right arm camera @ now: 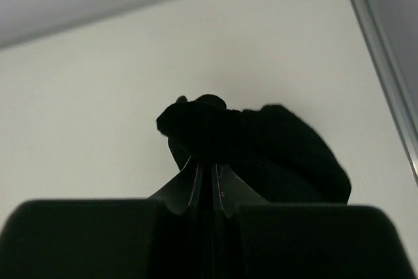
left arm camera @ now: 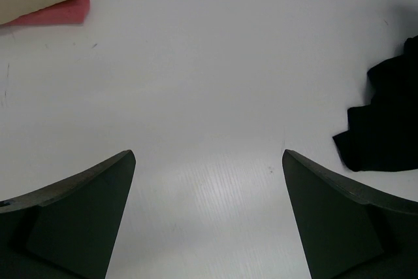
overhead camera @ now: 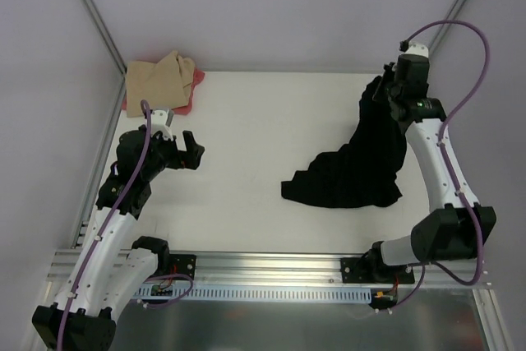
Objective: Fold and stack the t-shirts
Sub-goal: Move the tshirt to the center of the board
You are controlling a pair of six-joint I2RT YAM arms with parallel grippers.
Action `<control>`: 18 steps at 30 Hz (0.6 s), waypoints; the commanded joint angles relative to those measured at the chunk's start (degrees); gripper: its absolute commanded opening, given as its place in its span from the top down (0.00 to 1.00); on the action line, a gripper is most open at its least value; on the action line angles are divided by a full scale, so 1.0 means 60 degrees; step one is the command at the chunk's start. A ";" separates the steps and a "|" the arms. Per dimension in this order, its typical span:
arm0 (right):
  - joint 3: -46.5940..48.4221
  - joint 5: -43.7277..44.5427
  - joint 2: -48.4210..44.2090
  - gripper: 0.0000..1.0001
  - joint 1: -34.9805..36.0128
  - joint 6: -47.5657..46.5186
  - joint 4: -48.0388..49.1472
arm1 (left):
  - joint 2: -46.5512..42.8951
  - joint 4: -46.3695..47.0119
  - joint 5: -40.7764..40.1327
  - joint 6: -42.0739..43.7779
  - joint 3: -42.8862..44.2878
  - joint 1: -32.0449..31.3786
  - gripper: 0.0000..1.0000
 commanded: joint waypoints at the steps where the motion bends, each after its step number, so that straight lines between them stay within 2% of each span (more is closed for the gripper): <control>1: 0.0061 0.0136 -0.0263 0.99 -0.0158 0.0149 0.0510 | -0.0009 0.0079 -0.0015 0.0139 0.0427 -0.0062 0.01; 6: 0.0835 -0.1516 0.0161 0.99 0.0148 0.0663 0.0030 | 0.0035 0.0065 -0.0015 0.0183 0.0486 -0.0062 0.01; 11: 0.3202 -0.3100 0.1157 0.99 0.1831 0.0108 -0.1420 | -0.0008 0.0064 0.0029 0.0168 0.0472 -0.0062 0.01; 14: 0.4334 -0.4680 0.1843 1.00 0.2856 -0.0128 -0.2402 | -0.0023 0.0065 0.0043 0.0153 0.0442 -0.0062 0.01; 15: 0.5136 -0.5670 0.2050 1.00 0.3265 -0.0128 -0.2854 | -0.0009 0.0065 0.0044 0.0139 0.0442 -0.0062 0.01; 18: 0.6547 -0.7405 0.2651 0.99 0.3780 0.0119 -0.3342 | 0.0020 0.0065 0.0073 0.0139 0.0442 -0.0062 0.01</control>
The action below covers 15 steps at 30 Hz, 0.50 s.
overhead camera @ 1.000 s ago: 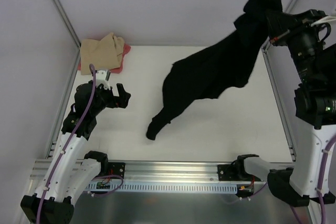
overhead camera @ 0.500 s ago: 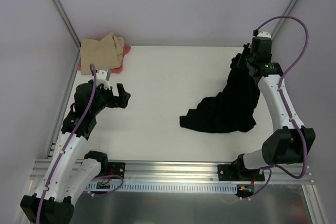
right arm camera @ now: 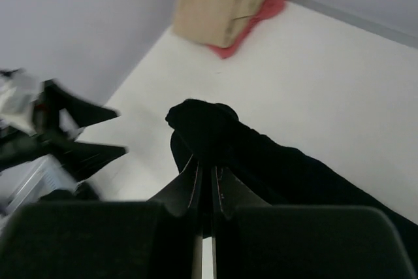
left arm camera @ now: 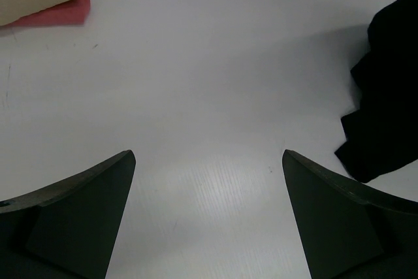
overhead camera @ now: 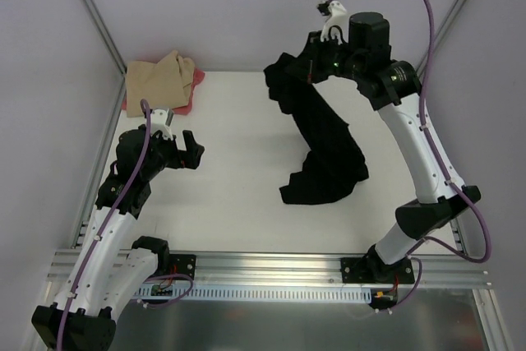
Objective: Fold and stack the t-shirts
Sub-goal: Move the tshirt to the center of the board
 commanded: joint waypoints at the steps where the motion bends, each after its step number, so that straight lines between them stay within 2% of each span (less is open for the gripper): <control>1: 0.1678 -0.3160 0.0514 0.99 0.0750 0.0120 -0.0847 | -0.0001 0.0159 0.0069 0.0113 0.0329 -0.0062 0.01; 8: 0.2310 -0.4304 -0.0320 0.99 0.0841 0.1760 0.1011 | 0.0072 0.0159 0.0069 0.0099 0.0315 -0.0048 0.01; 12: 0.3217 -0.4934 -0.0438 0.99 0.0695 0.2741 0.1597 | 0.0160 0.0145 0.0011 0.0128 0.0329 -0.0062 0.01; 15: 0.3394 -0.5813 -0.0510 1.00 0.0548 0.4088 0.2900 | 0.0160 0.0145 -0.0033 0.0128 0.0329 -0.0047 0.01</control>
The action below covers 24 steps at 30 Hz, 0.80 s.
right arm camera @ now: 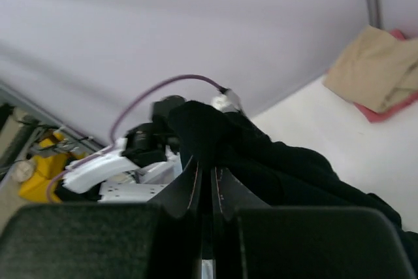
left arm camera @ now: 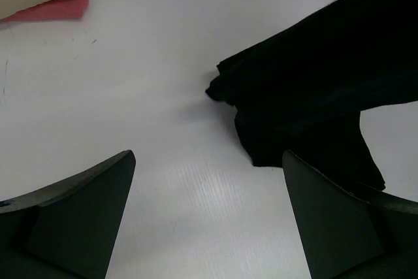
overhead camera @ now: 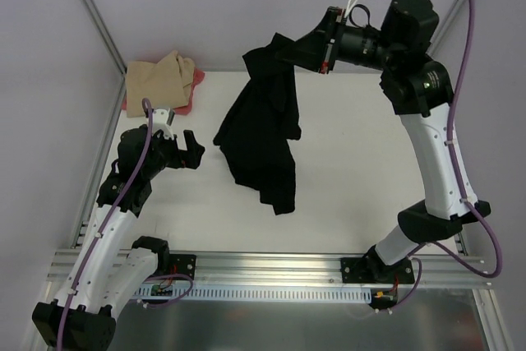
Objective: Fold and stack the t-shirts
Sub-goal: Move the tshirt to the center of the board
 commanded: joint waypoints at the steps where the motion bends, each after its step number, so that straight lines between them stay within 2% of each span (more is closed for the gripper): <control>1: 0.0633 -0.1722 -0.0737 0.99 -0.0174 0.1827 0.2475 | 0.0032 0.0134 -0.0048 0.0142 0.0333 -0.0062 0.01; 4: 0.0385 -0.2004 -0.1130 0.99 -0.0656 0.2752 0.3619 | 0.0062 0.0134 -0.0063 0.0128 0.0333 -0.0062 0.01; 10: -0.1181 -0.1623 -0.2054 0.99 -0.2940 0.3044 0.3825 | 0.0135 0.0134 -0.0062 0.0157 0.0362 -0.0062 0.01; 17: -0.1505 -0.1667 -0.1734 0.99 -0.3323 0.3222 0.4017 | 0.0179 0.0104 -0.0062 0.0172 0.0391 -0.0062 0.01; 24: -0.1711 -0.1404 -0.0460 1.00 -0.3982 0.3689 0.4089 | 0.0165 0.0104 -0.0048 0.0172 0.0406 -0.0062 0.01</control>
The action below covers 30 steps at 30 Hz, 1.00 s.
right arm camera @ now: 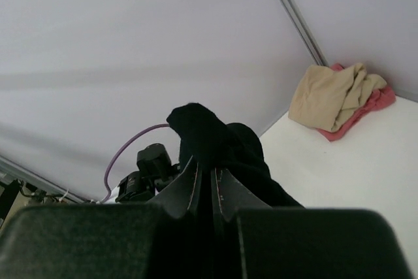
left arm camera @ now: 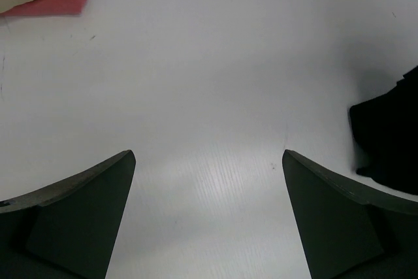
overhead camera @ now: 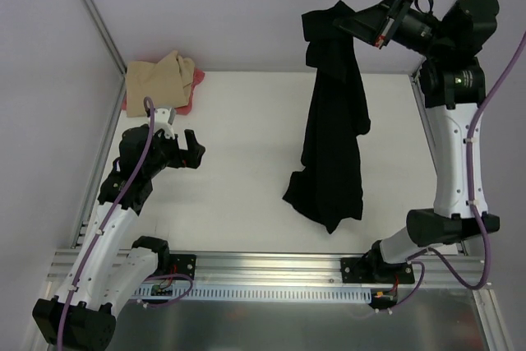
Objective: Fold and stack the t-shirts
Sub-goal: Move the tshirt to the center of the board
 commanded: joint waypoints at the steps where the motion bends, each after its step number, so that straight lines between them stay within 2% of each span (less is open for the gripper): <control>1: 0.0001 0.0207 0.0887 1.00 -0.0354 0.0685 0.1051 | -0.0029 0.0108 -0.0044 0.0164 0.0388 -0.0062 0.01; 4: 0.0701 0.0177 0.2057 0.99 -0.0443 0.1111 0.1011 | 0.0001 0.0122 -0.0030 0.0179 0.0403 -0.0062 0.01; 7: 0.3056 0.0178 0.3608 0.99 -0.0603 0.1563 0.0789 | 0.0044 0.0123 -0.0044 0.0179 0.0403 -0.0062 0.01; 8: 0.4281 0.0134 0.3921 1.00 -0.0705 0.2276 0.0964 | 0.0059 0.0094 -0.0030 0.0165 0.0403 -0.0062 0.01; 11: 0.5230 0.0162 0.4130 0.99 -0.0925 0.3014 0.1888 | 0.0089 0.0108 -0.0015 0.0194 0.0417 -0.0062 0.01; 13: 0.4605 0.0061 0.3213 0.99 -0.1057 0.2957 0.2428 | 0.0132 0.0093 -0.0030 0.0194 0.0432 -0.0062 0.01; 16: 0.3592 -0.0610 0.2417 0.99 -0.1043 0.2752 0.2285 | 0.0147 0.0093 -0.0001 0.0194 0.0461 -0.0062 0.01; 24: 0.1808 -0.1315 -0.0113 0.99 0.0098 0.3425 0.3030 | 0.0016 0.0049 -0.0015 0.0164 0.0403 -0.0062 0.01; 27: -0.1672 -0.1113 -0.1710 0.99 0.0231 0.2944 0.3089 | -0.0029 0.0049 -0.0044 0.0150 0.0374 -0.0062 0.01; 28: -0.2698 -0.0793 -0.2876 1.00 0.0202 0.2696 0.2843 | -0.0014 0.0049 -0.0030 0.0150 0.0388 -0.0048 0.01; 29: -0.4405 -0.0616 -0.3410 0.99 0.0202 0.2055 0.2580 | 0.0001 0.0049 -0.0015 0.0150 0.0388 -0.0047 0.01; 30: -0.5104 -0.0309 -0.3836 0.80 0.0202 0.1715 0.1881 | 0.0015 0.0049 0.0014 0.0150 0.0388 -0.0062 0.01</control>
